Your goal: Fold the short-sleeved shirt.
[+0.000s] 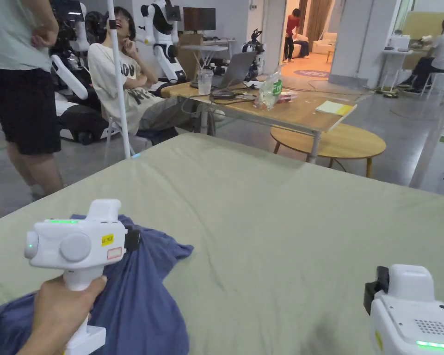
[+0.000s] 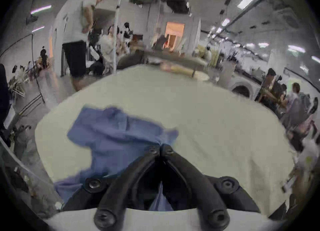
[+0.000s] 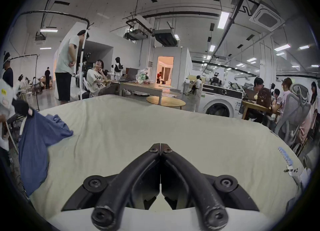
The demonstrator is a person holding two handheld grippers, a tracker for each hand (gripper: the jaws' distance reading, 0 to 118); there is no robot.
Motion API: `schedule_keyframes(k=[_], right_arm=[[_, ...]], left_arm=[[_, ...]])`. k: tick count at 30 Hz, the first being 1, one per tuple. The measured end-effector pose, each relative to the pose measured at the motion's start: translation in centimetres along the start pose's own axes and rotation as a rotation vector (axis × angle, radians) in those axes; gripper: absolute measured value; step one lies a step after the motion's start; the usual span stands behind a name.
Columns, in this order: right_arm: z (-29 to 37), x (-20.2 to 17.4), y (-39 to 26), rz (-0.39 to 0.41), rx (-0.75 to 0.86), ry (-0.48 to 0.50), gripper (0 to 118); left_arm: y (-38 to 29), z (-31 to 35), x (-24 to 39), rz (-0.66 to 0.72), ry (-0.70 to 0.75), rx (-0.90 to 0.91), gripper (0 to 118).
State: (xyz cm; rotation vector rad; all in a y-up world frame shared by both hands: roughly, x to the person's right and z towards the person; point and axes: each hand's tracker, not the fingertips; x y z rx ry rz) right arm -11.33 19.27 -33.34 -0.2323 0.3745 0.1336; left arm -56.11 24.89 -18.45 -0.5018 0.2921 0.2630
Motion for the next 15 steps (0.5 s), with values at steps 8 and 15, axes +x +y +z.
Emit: schedule_keyframes(k=[8, 15], right_arm=[[1.9, 3.5, 1.1, -0.024, 0.033, -0.056, 0], [5.6, 10.6, 1.8, -0.058, 0.074, -0.203, 0]], left_arm=[[8.3, 3.6, 13.0, -0.111, -0.273, 0.158, 0], [8.9, 2.5, 28.0, -0.235, -0.571, 0.145, 0]])
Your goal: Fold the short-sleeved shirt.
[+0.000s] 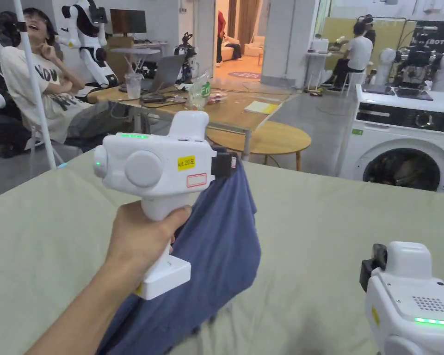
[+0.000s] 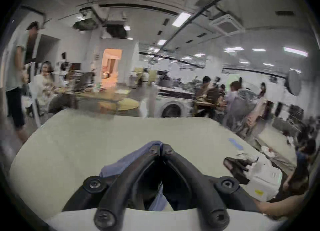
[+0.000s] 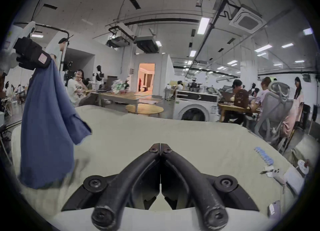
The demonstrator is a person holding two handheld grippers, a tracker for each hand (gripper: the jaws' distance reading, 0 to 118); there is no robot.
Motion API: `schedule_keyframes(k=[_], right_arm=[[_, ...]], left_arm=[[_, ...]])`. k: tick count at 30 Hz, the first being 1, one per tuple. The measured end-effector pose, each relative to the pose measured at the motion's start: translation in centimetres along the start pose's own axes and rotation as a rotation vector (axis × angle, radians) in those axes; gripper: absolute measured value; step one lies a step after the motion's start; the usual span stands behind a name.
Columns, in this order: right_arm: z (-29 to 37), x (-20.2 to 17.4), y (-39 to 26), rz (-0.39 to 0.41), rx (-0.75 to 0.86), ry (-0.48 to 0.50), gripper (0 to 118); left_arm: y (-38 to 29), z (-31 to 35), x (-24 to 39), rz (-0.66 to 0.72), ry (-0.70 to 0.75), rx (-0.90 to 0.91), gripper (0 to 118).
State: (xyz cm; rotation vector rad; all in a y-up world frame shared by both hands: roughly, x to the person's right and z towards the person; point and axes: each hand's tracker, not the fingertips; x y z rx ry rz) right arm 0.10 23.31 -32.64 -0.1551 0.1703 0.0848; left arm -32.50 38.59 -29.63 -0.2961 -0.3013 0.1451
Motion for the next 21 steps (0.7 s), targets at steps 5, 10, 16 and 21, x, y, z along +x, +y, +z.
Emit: schedule_keyframes(k=[5, 10, 16, 21], right_arm=[[2.8, 7.4, 0.5, -0.025, 0.033, -0.155, 0], [5.7, 14.2, -0.9, -0.027, 0.008, -0.309, 0], [7.5, 18.3, -3.2, -0.047, -0.054, -0.386, 0], [7.4, 17.9, -3.9, -0.068, -0.085, -0.372, 0]], left_arm=[[-1.4, -6.8, 9.5, 0.001, -0.237, -0.044, 0], [-7.4, -12.1, 16.6, -0.034, -0.358, -0.173, 0], [-17.2, -15.1, 19.5, 0.047, -0.419, -0.398, 0], [-20.6, -14.9, 19.0, 0.081, -0.385, -0.466, 48]])
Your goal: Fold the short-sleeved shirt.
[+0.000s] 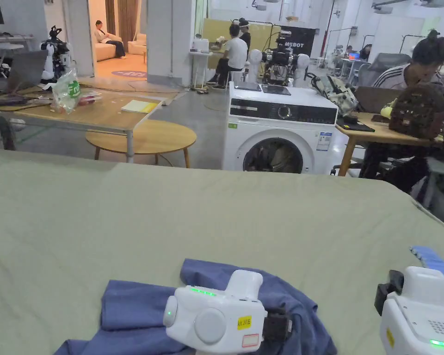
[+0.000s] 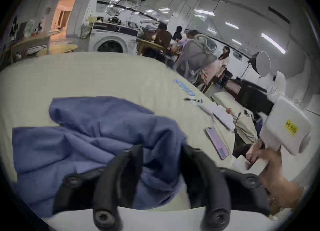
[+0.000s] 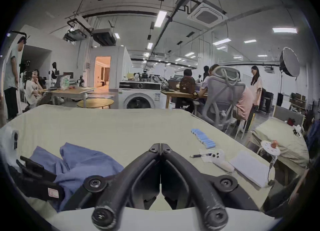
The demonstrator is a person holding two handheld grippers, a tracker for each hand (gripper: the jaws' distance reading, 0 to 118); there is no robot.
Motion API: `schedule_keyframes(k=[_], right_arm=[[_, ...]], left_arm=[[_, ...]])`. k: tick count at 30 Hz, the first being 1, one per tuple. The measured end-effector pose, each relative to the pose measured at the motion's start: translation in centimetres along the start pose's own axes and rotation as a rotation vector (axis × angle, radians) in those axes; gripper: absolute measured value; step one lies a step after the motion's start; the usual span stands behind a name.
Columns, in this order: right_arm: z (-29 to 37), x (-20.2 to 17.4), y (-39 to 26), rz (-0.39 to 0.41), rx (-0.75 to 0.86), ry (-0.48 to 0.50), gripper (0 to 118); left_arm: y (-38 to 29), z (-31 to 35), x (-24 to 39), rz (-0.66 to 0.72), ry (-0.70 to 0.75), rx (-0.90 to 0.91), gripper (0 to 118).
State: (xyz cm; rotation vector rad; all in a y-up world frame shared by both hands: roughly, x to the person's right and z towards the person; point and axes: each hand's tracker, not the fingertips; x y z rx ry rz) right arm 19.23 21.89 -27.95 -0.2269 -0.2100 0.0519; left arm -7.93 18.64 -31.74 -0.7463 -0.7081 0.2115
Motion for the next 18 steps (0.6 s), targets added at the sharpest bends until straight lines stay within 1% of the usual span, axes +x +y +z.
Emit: schedule_keyframes(k=[2, 6, 7, 8, 9, 10, 11, 12, 14, 17, 18], right_arm=[[0.1, -1.0, 0.1, 0.010, 0.003, 0.030, 0], [0.4, -3.7, 0.7, 0.031, 0.028, 0.108, 0], [0.4, -4.5, 0.9, 0.035, 0.032, 0.125, 0], [0.4, -5.3, 1.1, 0.038, 0.034, 0.139, 0], [0.4, -6.0, 1.3, 0.039, 0.037, 0.152, 0], [0.3, -6.7, 1.4, 0.037, 0.036, 0.168, 0], [0.2, -7.5, 1.5, 0.034, 0.035, 0.187, 0], [0.0, -8.1, 1.5, 0.035, 0.033, 0.197, 0], [-0.5, -9.3, 1.6, 0.036, 0.026, 0.218, 0], [-1.3, -10.9, 1.7, 0.043, 0.011, 0.246, 0], [-1.5, -11.3, 1.8, 0.045, 0.007, 0.255, 0]], left_arm=[[-0.2, 1.5, -0.3, -0.003, 0.061, 0.048, 51], [-0.2, 6.3, -1.3, 0.006, 0.132, 0.198, 51], [-0.4, 7.7, -1.7, 0.008, 0.159, 0.260, 51], [-0.6, 8.9, -2.2, 0.001, 0.193, 0.294, 42], [-0.6, 9.9, -2.7, -0.007, 0.239, 0.296, 26], [-0.7, 10.6, -3.2, -0.011, 0.269, 0.290, 5], [-0.9, 11.4, -4.0, -0.012, 0.337, 0.283, 0], [-0.9, 12.2, -5.0, -0.010, 0.349, 0.298, 0], [-0.8, 13.5, -7.3, 0.050, 0.369, 0.266, 0], [0.1, 15.5, -11.4, 0.118, 0.462, 0.238, 0], [0.5, 15.9, -12.9, 0.161, 0.474, 0.216, 0]])
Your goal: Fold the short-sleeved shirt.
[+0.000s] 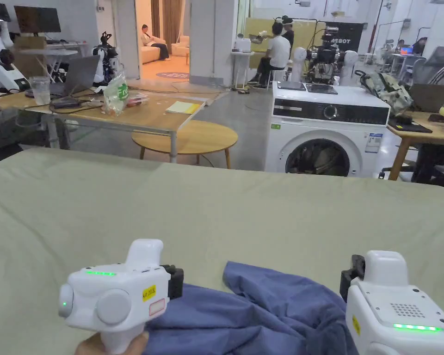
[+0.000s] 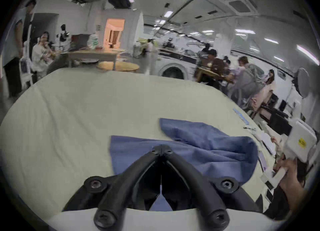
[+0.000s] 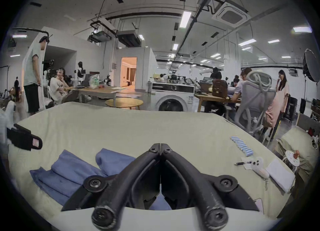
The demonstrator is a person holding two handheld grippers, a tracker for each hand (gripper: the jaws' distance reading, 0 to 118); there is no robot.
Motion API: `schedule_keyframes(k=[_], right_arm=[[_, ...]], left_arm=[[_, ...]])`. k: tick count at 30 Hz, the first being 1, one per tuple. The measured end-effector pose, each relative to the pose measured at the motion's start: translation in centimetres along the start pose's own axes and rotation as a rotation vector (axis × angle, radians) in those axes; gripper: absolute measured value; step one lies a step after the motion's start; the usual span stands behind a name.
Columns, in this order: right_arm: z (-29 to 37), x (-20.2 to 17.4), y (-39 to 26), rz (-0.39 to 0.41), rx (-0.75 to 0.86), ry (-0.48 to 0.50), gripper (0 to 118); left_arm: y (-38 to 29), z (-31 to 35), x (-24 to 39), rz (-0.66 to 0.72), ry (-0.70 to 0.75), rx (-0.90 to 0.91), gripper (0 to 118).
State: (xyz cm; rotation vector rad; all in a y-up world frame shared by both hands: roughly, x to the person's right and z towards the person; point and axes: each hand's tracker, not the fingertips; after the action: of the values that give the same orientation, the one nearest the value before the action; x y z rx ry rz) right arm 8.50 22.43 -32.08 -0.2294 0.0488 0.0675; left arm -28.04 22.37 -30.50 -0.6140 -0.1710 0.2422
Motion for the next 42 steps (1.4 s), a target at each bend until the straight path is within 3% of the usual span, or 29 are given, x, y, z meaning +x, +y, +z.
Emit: schedule_keyframes(k=[6, 7, 8, 9, 10, 14, 18, 20, 22, 23, 27, 31, 32, 35, 42], right_arm=[[-1.9, -0.9, 0.2, 0.022, -0.025, 0.029, 0], [-2.2, -0.8, 0.1, 0.023, -0.030, 0.030, 0], [-2.4, -0.8, 0.1, 0.022, -0.035, 0.028, 0], [-2.5, -0.7, 0.1, 0.022, -0.040, 0.027, 0], [-2.7, -0.6, 0.0, 0.022, -0.044, 0.026, 0], [-3.1, 0.2, -0.3, 0.020, -0.064, 0.011, 0], [-3.5, 1.3, -0.4, 0.025, -0.088, -0.007, 0], [-3.8, 2.2, -0.3, 0.025, -0.101, -0.020, 0], [-4.5, 3.2, 0.0, 0.024, -0.119, -0.019, 0], [-5.1, 3.6, 0.2, 0.030, -0.142, -0.012, 0], [-9.2, 4.6, 1.2, 0.032, -0.282, 0.061, 0], [-14.4, 4.7, 0.9, 0.016, -0.450, 0.135, 4], [-15.9, 4.5, 0.7, 0.020, -0.508, 0.140, 14], [-19.7, 3.9, -1.0, 0.008, -0.652, 0.199, 74], [-23.9, 2.0, -6.2, 0.090, -0.854, 0.206, 76]], left_arm=[[4.4, -5.3, -6.7, 0.117, 0.063, -0.187, 0], [5.0, -6.6, -7.5, 0.131, 0.068, -0.238, 5], [5.5, -7.8, -8.0, 0.130, 0.088, -0.264, 29], [5.8, -9.0, -8.5, 0.134, 0.096, -0.282, 46], [6.0, -9.9, -8.7, 0.135, 0.096, -0.296, 53], [5.6, -14.8, -8.2, 0.055, 0.156, -0.383, 55], [2.4, -18.7, -7.0, -0.015, 0.212, -0.548, 54], [1.5, -17.5, -5.2, -0.132, 0.269, -0.402, 53], [1.1, -17.1, -4.5, -0.175, 0.224, -0.414, 32], [1.0, -16.7, -4.3, -0.179, 0.218, -0.401, 0], [1.4, -13.6, -5.3, -0.060, 0.121, -0.317, 0], [1.6, -9.5, -4.8, -0.033, 0.086, -0.194, 0], [1.6, -8.4, -4.4, -0.025, 0.078, -0.168, 0], [1.3, -6.4, -3.9, -0.012, 0.059, -0.134, 0], [0.4, -6.1, -4.5, 0.023, 0.066, -0.150, 0]])
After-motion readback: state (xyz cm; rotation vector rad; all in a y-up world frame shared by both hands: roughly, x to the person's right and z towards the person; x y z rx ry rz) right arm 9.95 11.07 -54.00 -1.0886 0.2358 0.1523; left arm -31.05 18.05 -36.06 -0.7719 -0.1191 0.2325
